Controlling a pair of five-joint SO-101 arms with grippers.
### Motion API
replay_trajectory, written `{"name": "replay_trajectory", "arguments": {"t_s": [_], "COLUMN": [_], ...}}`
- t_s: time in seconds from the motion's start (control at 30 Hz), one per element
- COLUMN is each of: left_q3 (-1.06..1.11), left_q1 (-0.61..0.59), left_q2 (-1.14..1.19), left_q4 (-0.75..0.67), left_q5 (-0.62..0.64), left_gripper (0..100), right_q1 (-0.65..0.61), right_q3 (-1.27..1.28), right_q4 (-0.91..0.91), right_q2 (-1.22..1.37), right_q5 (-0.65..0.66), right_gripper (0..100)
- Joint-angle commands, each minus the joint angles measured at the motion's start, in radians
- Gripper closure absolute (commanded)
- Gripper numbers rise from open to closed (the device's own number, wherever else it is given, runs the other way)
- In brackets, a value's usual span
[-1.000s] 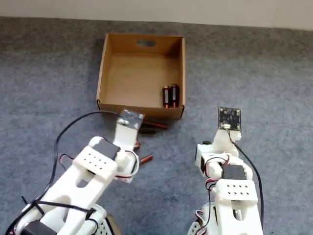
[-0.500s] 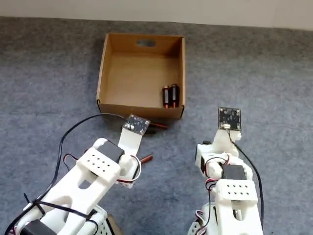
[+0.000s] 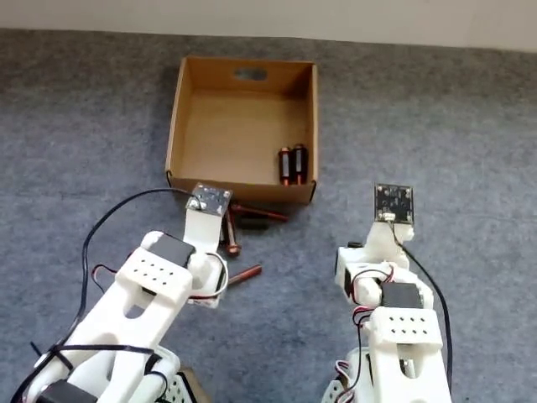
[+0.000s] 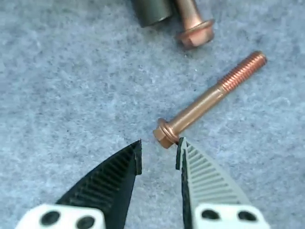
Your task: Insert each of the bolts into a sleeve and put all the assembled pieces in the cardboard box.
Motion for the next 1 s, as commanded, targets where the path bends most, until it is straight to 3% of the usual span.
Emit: {"name": "replay_trajectory", "arguments": {"t_s": [0.0,0.27,0.4,0.7,0.8,0.97], "left_q3": [-0.005,-0.012,-0.025,-0.14,-0.117,-0.056], "left_q1": [-0.03,-0.154,-0.171,-0.048,0.024,0.077], "left_q2": [-0.024,-0.028,-0.033,-0.025,-0.025,-0.025], "left_q4": [-0.052,-0.238,-0.256,0.094,0.086,-0.032], "left_q5": [0.0,0.005,0.006,-0.029,-0.103,-0.075], "left_gripper": [86,86,86,86,86,86], "right_q1": [0.008,0.008,0.008,0.008,0.008,0.008], "right_q3": [-0.007,-0.007,-0.007,-0.007,-0.007,-0.007], "right_q4": [-0.016,-0.016,-0.016,-0.018,-0.018,-0.018], "right_q2": [-0.018,-0.018,-0.018,-0.018,-0.018,-0.018], "right_q5": [-0.009,-0.009,-0.009,-0.009,-0.009,-0.009], "right_gripper": [99.3,99.3,99.3,99.3,99.3,99.3]}}
